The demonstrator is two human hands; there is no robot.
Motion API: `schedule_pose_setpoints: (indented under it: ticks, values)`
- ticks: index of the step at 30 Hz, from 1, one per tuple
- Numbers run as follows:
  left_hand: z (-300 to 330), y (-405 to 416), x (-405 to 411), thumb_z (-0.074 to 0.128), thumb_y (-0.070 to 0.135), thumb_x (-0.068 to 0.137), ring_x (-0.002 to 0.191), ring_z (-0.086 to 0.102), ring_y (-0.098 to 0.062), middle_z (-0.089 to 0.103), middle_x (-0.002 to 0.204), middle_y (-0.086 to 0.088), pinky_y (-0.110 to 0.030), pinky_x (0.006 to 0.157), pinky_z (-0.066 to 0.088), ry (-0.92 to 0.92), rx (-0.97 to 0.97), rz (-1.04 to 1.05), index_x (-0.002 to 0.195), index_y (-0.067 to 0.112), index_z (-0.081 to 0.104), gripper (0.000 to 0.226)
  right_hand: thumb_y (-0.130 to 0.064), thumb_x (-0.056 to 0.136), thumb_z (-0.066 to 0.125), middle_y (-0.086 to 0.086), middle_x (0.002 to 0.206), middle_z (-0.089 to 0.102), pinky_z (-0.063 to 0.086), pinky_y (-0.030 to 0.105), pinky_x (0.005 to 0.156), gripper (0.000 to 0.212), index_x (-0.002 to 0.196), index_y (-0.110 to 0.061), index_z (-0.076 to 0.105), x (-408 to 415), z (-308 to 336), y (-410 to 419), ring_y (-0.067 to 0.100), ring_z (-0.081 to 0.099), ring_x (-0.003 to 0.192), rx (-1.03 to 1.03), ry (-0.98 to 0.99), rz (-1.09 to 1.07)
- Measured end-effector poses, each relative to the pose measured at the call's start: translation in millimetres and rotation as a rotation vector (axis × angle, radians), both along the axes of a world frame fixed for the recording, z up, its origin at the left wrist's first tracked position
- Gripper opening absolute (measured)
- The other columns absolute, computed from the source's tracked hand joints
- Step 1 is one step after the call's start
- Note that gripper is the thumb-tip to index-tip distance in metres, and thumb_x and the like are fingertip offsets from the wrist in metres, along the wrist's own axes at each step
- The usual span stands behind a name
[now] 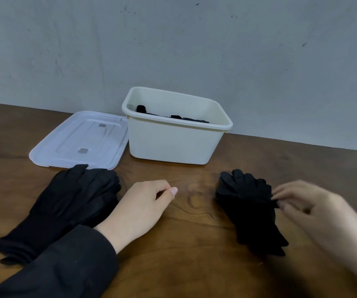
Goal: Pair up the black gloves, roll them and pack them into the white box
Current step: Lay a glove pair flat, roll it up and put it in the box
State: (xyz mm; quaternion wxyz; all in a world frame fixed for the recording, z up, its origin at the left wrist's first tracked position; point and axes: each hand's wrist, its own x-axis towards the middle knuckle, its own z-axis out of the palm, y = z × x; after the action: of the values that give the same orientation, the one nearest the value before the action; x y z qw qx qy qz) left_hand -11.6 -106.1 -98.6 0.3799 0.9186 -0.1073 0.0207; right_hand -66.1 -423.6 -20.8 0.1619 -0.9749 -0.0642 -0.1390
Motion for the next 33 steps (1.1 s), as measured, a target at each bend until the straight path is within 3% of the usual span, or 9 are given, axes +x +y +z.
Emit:
schedule_pose_setpoints:
  ticks: [5, 8, 12, 16, 20, 22, 24, 25, 33]
  values:
    - [0.6, 0.2, -1.6, 0.039, 0.055, 0.097, 0.074, 0.064, -0.008, 0.068, 0.077, 0.006, -0.03, 0.073, 0.057, -0.02, -0.014, 0.001, 0.083, 0.033, 0.064, 0.036, -0.042, 0.084, 0.055, -0.017, 0.082, 0.07, 0.058, 0.046, 0.05, 0.011, 0.091, -0.043, 0.063, 4.1, 41.5, 19.5, 0.019, 0.067, 0.059, 0.369, -0.244, -0.115]
    - [5.0, -0.4, -4.8, 0.041, 0.053, 0.099, 0.072, 0.062, -0.007, 0.067, 0.075, 0.005, -0.026, 0.07, 0.055, -0.061, -0.035, 0.001, 0.082, 0.031, 0.064, 0.036, -0.042, 0.081, 0.055, -0.001, 0.072, 0.073, 0.057, 0.06, 0.06, 0.015, 0.088, -0.035, 0.067, 9.0, 67.0, 40.8, 0.031, 0.069, 0.051, 0.452, -0.068, -0.038]
    - [20.4, 2.5, -12.2, 0.041, 0.048, 0.101, 0.06, 0.057, -0.011, 0.056, 0.06, 0.004, -0.023, 0.055, 0.047, -0.156, 0.074, -0.014, 0.071, 0.027, 0.054, 0.039, -0.024, 0.094, 0.058, -0.007, 0.072, 0.074, 0.058, 0.047, 0.066, 0.016, 0.084, -0.033, 0.068, 25.3, 71.1, 90.2, 0.024, 0.072, 0.054, 0.443, 0.147, 0.018]
    - [57.5, 29.2, -16.7, 0.043, 0.048, 0.099, 0.059, 0.053, -0.006, 0.056, 0.062, 0.005, -0.024, 0.051, 0.04, -0.255, 0.306, 0.055, 0.069, 0.026, 0.051, 0.038, -0.023, 0.096, 0.057, -0.011, 0.07, 0.074, 0.055, 0.036, 0.069, 0.012, 0.087, -0.026, 0.064, 34.1, 61.1, 122.6, 0.007, 0.073, 0.062, 0.568, -0.076, 0.019]
    - [79.2, 98.8, -13.1, 0.063, 0.059, 0.084, 0.069, 0.055, -0.007, 0.059, 0.072, 0.008, -0.026, 0.058, 0.037, 0.062, 0.542, 0.196, 0.069, 0.027, 0.053, 0.037, -0.024, 0.089, 0.061, -0.017, 0.076, 0.073, 0.049, 0.016, 0.057, 0.011, 0.087, -0.033, 0.067, 15.9, 22.1, 142.5, -0.004, 0.067, 0.062, 0.502, -0.164, 0.125]
    - [77.3, 122.6, -19.6, 0.069, 0.065, 0.075, 0.072, 0.059, -0.005, 0.063, 0.078, 0.008, -0.023, 0.061, 0.04, 0.3, 0.629, 0.143, 0.077, 0.028, 0.059, 0.038, -0.03, 0.087, 0.062, -0.024, 0.092, 0.071, 0.047, 0.004, 0.071, 0.012, 0.091, -0.04, 0.066, 8.5, -13.2, 145.7, -0.011, 0.064, 0.08, 0.304, -0.044, 0.228]
    - [71.1, 131.5, -28.4, 0.071, 0.065, 0.074, 0.077, 0.06, -0.005, 0.064, 0.085, 0.009, -0.02, 0.062, 0.04, 0.434, 0.669, 0.079, 0.084, 0.03, 0.061, 0.038, -0.042, 0.087, 0.054, -0.034, 0.112, 0.059, 0.036, 0.008, 0.1, 0.009, 0.088, -0.044, 0.063, 4.6, -46.0, 147.0, -0.019, 0.049, 0.11, 0.068, 0.098, 0.312]
    - [68.2, 132.6, -30.5, 0.071, 0.063, 0.076, 0.078, 0.06, -0.005, 0.064, 0.087, 0.009, -0.02, 0.062, 0.04, 0.447, 0.686, 0.061, 0.086, 0.03, 0.062, 0.036, -0.048, 0.087, 0.049, -0.035, 0.114, 0.055, 0.035, 0.016, 0.103, 0.014, 0.084, -0.045, 0.062, 4.8, -61.0, 144.9, -0.019, 0.044, 0.115, 0.007, 0.135, 0.341]
    - [54.5, 138.3, -26.9, 0.066, 0.051, 0.086, 0.072, 0.06, -0.005, 0.062, 0.074, 0.011, -0.021, 0.064, 0.045, 0.417, 0.686, 0.023, 0.078, 0.03, 0.062, 0.023, -0.051, 0.09, 0.049, -0.03, 0.1, 0.053, 0.041, 0.024, 0.085, 0.021, 0.076, -0.04, 0.061, 8.9, -89.6, 137.2, -0.004, 0.053, 0.104, 0.069, 0.069, 0.359]
